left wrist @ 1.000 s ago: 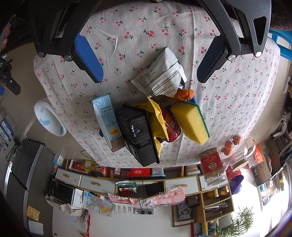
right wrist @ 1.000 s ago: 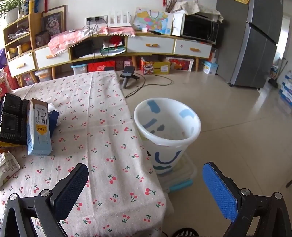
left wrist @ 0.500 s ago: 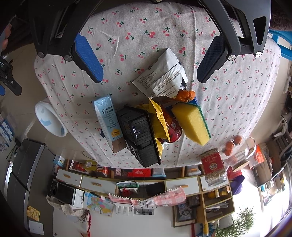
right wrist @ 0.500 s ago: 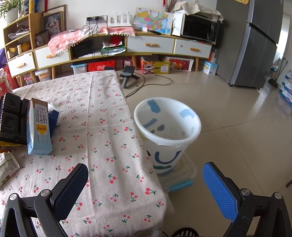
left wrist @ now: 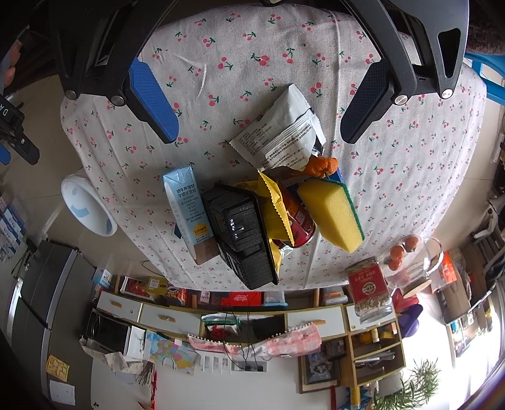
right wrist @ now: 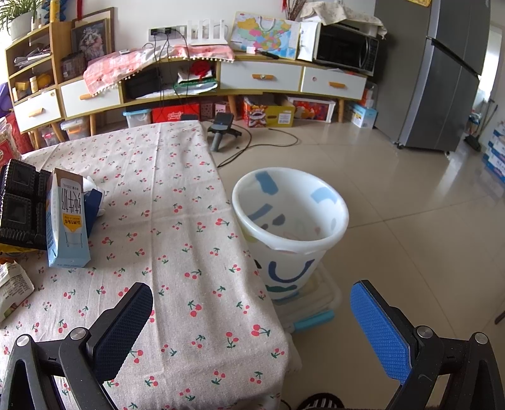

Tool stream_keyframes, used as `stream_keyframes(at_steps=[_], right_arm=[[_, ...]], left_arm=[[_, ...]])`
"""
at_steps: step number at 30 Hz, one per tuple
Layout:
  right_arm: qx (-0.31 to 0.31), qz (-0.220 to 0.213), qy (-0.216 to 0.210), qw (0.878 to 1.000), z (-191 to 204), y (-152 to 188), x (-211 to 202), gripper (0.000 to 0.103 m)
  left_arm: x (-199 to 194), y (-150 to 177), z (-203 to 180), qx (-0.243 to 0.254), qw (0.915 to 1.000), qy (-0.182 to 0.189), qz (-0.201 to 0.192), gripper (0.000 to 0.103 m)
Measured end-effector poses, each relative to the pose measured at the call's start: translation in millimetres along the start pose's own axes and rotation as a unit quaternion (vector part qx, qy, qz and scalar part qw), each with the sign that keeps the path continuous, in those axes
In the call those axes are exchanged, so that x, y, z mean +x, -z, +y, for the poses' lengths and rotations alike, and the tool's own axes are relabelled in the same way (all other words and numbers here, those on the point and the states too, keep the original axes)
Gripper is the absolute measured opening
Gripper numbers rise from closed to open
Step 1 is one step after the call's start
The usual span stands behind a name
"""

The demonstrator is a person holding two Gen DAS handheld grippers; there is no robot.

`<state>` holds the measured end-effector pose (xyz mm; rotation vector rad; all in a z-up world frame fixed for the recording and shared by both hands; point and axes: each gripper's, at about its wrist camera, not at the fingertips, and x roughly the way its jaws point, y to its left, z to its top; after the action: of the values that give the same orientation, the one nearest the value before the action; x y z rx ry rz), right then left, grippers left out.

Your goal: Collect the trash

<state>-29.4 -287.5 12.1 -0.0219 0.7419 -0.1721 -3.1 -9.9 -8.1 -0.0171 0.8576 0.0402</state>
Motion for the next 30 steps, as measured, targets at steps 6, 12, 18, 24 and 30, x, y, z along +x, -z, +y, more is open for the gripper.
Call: stream_keyframes(at_steps=[6,12,18,24,30], right_arm=[[0.001,0.0,0.0,1.0,0.5,0.6,0.5,0.103],[0.001,0.001,0.0,1.0,0.5,0.6,0.5,0.103],[0.001,0.002,0.0,1.0,0.8,0.9,0.9,0.103],[0.001,0.003,0.0,1.0,1.2,1.6,1.8,0.103],[0.002,0.004,0.0,1.0,2.0,2.7,2.6,0.103]], left_arm=[[-0.2,0.2,-0.1,0.0,1.0,0.0,0.0,0.103],[0.3,1.1,-5.4,0.001,1.0,0.001,0.0,0.103],[-1.1,0.6,-0.1,-0.001,1.0,0.002,0.001,0.103],[-1.0,0.8,-0.5,-0.001,1.0,0.003,0.002,0.103],[-1.7,0.7,0.6,-0.002,1.0,0.003,0.001,0.103]])
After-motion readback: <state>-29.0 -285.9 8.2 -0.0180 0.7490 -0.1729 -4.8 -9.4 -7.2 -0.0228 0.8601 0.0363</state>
